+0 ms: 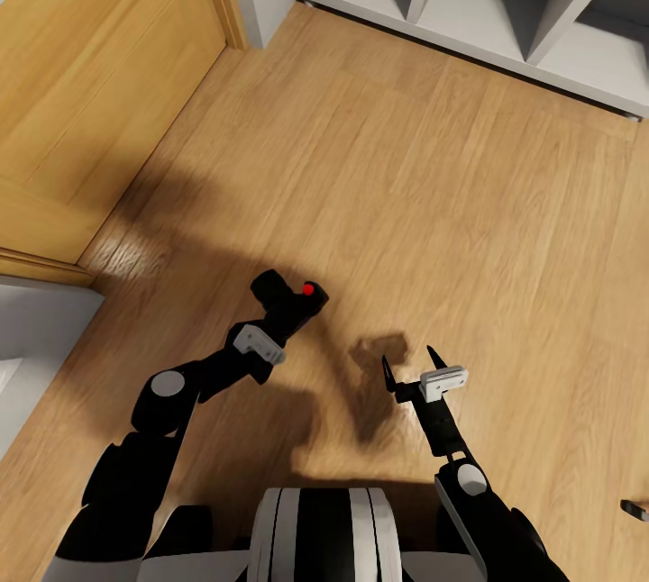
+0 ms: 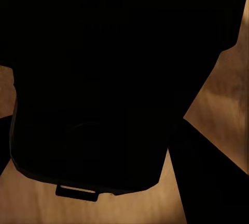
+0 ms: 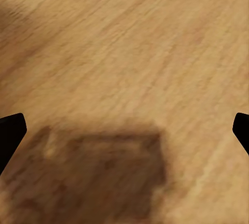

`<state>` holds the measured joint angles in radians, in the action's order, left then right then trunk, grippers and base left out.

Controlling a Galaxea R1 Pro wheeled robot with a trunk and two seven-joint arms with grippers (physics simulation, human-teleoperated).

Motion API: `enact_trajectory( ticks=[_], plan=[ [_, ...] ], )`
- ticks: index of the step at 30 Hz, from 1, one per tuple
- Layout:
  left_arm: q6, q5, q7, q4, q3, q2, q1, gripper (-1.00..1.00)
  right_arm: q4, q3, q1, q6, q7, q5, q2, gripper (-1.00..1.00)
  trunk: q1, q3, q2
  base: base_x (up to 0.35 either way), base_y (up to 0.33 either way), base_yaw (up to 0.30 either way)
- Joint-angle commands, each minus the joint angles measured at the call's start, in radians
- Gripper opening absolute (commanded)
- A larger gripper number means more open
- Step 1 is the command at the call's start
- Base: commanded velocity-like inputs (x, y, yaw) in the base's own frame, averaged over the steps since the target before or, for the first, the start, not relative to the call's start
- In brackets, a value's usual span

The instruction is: Attach the digital camera to the camera tripod in the bedroom.

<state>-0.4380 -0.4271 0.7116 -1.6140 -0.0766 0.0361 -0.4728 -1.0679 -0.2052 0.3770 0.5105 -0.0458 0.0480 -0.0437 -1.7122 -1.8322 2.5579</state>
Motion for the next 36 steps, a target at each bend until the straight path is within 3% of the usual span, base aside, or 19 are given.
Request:
enact_trajectory(
  ticks=[1,8,9,16,27,30,36],
  plan=[
    [-0.008,-0.006,0.008,-0.005,0.001,0.002,0.0,-1.0,0.0,-0.002,0.0,0.002,-0.005,0.005,-0.001,1.0,0.0,0.0,0.0,0.0,0.0,0.0],
    [-0.019,-0.006,0.024,-0.016,0.001,0.003,0.0,-1.0,0.0,-0.002,0.0,0.002,-0.005,0.005,-0.001,1.0,0.0,0.0,0.0,0.0,0.0,0.0],
    [-0.021,-0.006,0.053,-0.017,0.002,0.003,0.0,-1.0,0.0,-0.002,0.0,0.002,-0.005,0.005,-0.001,1.0,0.0,0.0,0.0,0.0,0.0,0.0],
    [-0.023,-0.007,0.104,-0.018,0.003,0.002,0.0,-1.0,0.0,-0.002,0.0,0.002,-0.005,0.004,-0.001,1.0,0.0,0.0,0.0,0.0,0.0,0.0],
    [-0.024,-0.007,0.11,-0.018,0.003,0.002,0.0,-1.0,0.0,-0.006,0.0,0.001,-0.005,0.004,-0.001,1.0,0.005,0.042,-0.002,0.0,0.0,0.0],
    [-0.024,-0.007,0.109,-0.018,0.004,0.002,0.0,-1.0,-0.002,-0.036,0.0,0.001,-0.005,0.004,-0.001,1.0,0.006,0.054,-0.003,0.0,0.0,0.0],
    [-0.024,-0.007,0.109,-0.018,0.016,0.001,0.0,-1.0,-0.006,-0.041,0.0,0.004,-0.006,0.002,-0.001,1.0,0.009,0.077,-0.004,0.0,0.0,0.0]
  ],
)
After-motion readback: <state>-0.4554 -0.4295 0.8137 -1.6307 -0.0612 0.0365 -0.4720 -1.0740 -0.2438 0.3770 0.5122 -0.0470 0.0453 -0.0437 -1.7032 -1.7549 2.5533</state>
